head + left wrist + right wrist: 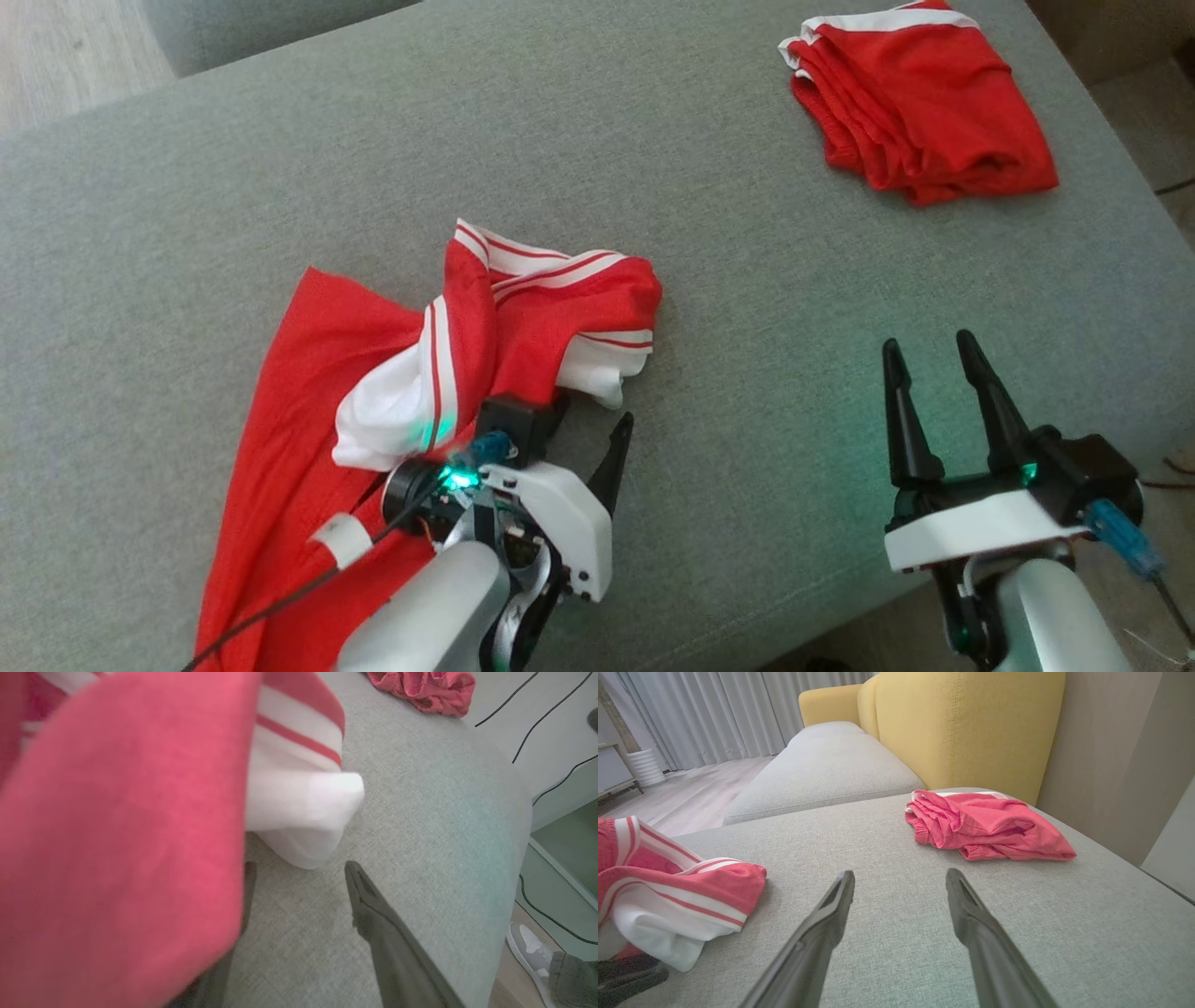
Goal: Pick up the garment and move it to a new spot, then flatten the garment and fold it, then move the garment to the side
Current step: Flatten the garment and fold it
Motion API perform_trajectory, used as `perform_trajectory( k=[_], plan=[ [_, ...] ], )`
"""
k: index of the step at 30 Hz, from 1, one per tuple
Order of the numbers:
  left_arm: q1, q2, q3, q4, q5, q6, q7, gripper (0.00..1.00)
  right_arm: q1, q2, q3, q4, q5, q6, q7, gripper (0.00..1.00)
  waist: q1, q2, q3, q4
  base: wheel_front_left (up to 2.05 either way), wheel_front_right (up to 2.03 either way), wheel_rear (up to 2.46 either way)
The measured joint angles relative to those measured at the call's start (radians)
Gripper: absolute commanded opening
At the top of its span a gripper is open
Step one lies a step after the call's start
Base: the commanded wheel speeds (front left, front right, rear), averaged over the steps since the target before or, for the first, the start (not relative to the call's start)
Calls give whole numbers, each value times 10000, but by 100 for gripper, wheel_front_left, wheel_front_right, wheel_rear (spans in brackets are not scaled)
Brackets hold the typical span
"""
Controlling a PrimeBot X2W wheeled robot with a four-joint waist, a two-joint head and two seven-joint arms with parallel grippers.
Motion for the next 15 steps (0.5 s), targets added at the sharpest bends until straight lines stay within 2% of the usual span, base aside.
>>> perform_trajectory(
  k=[12, 13, 14, 15],
  plan=[
    [-647, -324, 79, 932, -301, 176, 36, 100, -4, 0, 190, 40, 71, 0, 0, 100, 0, 0, -20, -219, 0, 0, 0],
    [-737, -332, 69, 1037, -288, 178, 36, 63, -4, 0, 192, 40, 71, 0, 0, 100, 0, 0, -4, -234, 0, 0, 0],
    [-819, -332, 54, 1122, -253, 173, 38, 0, -4, 0, 198, 40, 73, 0, 0, 100, -1, 0, 12, -247, 0, 0, 0],
    [-913, -328, 25, 1218, -201, 159, 65, 0, -4, 0, 199, 42, 77, 0, 0, 100, 0, 0, 25, -257, 0, 0, 0]
  ],
)
